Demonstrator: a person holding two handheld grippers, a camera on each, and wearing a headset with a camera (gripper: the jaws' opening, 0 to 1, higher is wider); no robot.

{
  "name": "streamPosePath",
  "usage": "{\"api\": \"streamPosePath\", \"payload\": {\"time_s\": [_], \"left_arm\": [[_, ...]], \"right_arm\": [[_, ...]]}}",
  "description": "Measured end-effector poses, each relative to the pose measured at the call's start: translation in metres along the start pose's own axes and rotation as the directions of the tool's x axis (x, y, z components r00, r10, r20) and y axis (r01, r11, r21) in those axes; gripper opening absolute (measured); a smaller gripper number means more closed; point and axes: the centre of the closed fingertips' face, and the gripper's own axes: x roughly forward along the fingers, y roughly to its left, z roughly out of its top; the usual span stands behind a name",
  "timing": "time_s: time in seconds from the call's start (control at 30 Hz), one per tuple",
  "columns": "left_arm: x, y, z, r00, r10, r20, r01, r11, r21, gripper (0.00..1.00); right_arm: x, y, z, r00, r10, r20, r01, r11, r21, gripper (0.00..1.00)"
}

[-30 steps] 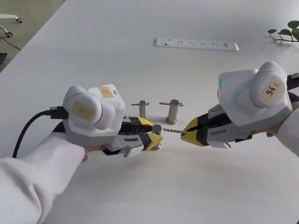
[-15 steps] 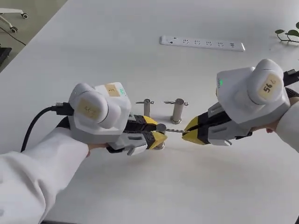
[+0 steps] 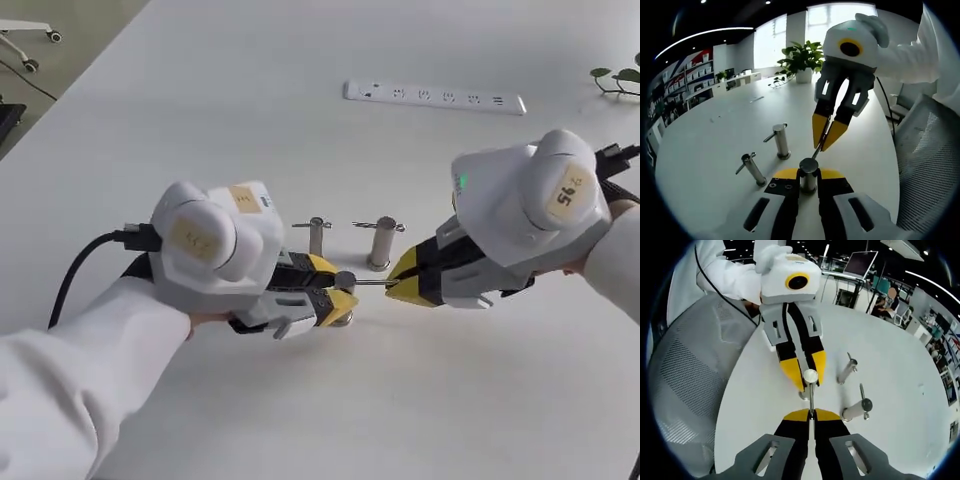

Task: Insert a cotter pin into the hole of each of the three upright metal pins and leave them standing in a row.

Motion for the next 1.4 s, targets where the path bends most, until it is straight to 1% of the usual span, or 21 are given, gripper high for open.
{"api": "streamPosePath", "payload": {"time_s": [0.17,0.23,0.37,0.43,0.5,0.53,0.6,0.63,0.67,0.7,0.8,0.83,0.87,0.9,0.97,1.03,1.07,1.13,1.3,1.4], "left_arm": [[0.001,0.000,0.000,1.0000,-0.005,-0.007,0.005,1.000,0.006,0.11],[0.001,0.000,0.000,0.9999,-0.005,-0.009,0.005,1.000,0.008,0.11],[0.001,-0.001,0.000,0.9999,-0.007,-0.013,0.008,1.000,0.012,0.11],[0.001,-0.001,0.000,0.9998,-0.009,-0.015,0.009,1.000,0.013,0.11],[0.001,-0.001,0.000,0.9998,-0.008,-0.017,0.008,1.000,0.012,0.11],[0.001,-0.001,0.000,0.9998,-0.009,-0.016,0.009,1.000,0.012,0.12],[0.001,-0.001,0.000,0.9998,-0.007,-0.020,0.008,1.000,0.014,0.12],[0.000,-0.001,0.000,0.9998,-0.007,-0.020,0.007,1.000,0.008,0.12],[0.000,-0.001,-0.001,0.9997,-0.005,-0.022,0.006,1.000,0.007,0.12],[0.000,-0.001,-0.001,0.9998,-0.005,-0.022,0.005,1.000,0.011,0.12],[0.000,-0.001,-0.002,0.9996,-0.007,-0.026,0.007,1.000,0.005,0.12],[0.000,-0.001,-0.003,0.9994,-0.011,-0.032,0.011,1.000,-0.001,0.12],[0.000,-0.001,-0.005,0.9992,-0.012,-0.038,0.012,1.000,-0.005,0.12],[-0.001,-0.001,-0.006,0.9990,-0.011,-0.044,0.011,1.000,-0.006,0.12],[-0.001,-0.001,-0.009,0.9986,-0.013,-0.052,0.013,1.000,-0.005,0.13],[-0.002,-0.002,-0.010,0.9984,-0.014,-0.054,0.014,1.000,-0.005,0.15],[-0.002,-0.001,-0.010,0.9982,-0.008,-0.059,0.009,1.000,0.007,0.15],[-0.002,-0.001,-0.010,0.9983,-0.006,-0.057,0.007,1.000,0.006,0.15],[-0.004,0.000,-0.008,0.9986,0.005,-0.052,-0.005,1.000,0.004,0.17],[-0.008,0.000,-0.009,0.9987,0.007,-0.050,-0.007,1.000,0.003,0.22]], "right_arm": [[0.003,-0.002,0.000,0.9999,0.006,0.009,-0.006,1.000,-0.002,0.00],[0.006,0.000,0.004,0.9992,0.029,0.028,-0.028,1.000,-0.007,0.00],[0.012,-0.002,0.011,0.9988,0.034,0.037,-0.034,0.999,0.004,0.00],[0.015,-0.002,0.014,0.9980,0.045,0.044,-0.044,0.999,-0.020,0.00],[0.016,-0.003,0.015,0.9983,0.037,0.046,-0.036,0.999,-0.023,0.00],[0.015,-0.003,0.016,0.9979,0.035,0.055,-0.034,0.999,-0.014,0.00],[0.014,-0.007,0.012,0.9981,0.017,0.059,-0.017,1.000,-0.004,0.06],[0.012,-0.007,0.011,0.9981,0.018,0.059,-0.018,1.000,0.006,0.14],[0.010,-0.006,0.009,0.9979,0.018,0.062,-0.020,0.999,0.026,0.18],[0.007,-0.005,0.007,0.9978,0.019,0.064,-0.021,0.999,0.030,0.19],[0.001,-0.004,0.001,0.9981,0.017,0.059,-0.020,0.998,0.055,0.09],[0.001,-0.004,0.001,0.9981,0.012,0.061,-0.016,0.998,0.067,0.10],[-0.001,-0.002,-0.001,0.9980,0.021,0.060,-0.026,0.996,0.081,0.11],[-0.001,-0.001,-0.001,0.9979,0.023,0.061,-0.028,0.996,0.080,0.11],[-0.002,-0.001,-0.001,0.9976,0.018,0.068,-0.023,0.996,0.086,0.06],[-0.003,-0.002,0.004,0.9960,0.015,0.088,-0.024,0.994,0.102,0.01],[-0.003,-0.002,0.007,0.9947,0.013,0.102,-0.025,0.994,0.111,0.00],[-0.001,-0.004,0.009,0.9936,0.009,0.112,-0.022,0.993,0.114,0.01],[0.003,-0.004,0.013,0.9934,0.012,0.114,-0.025,0.994,0.106,0.00],[0.006,-0.002,0.015,0.9936,0.011,0.113,-0.023,0.994,0.104,0.00]]}}
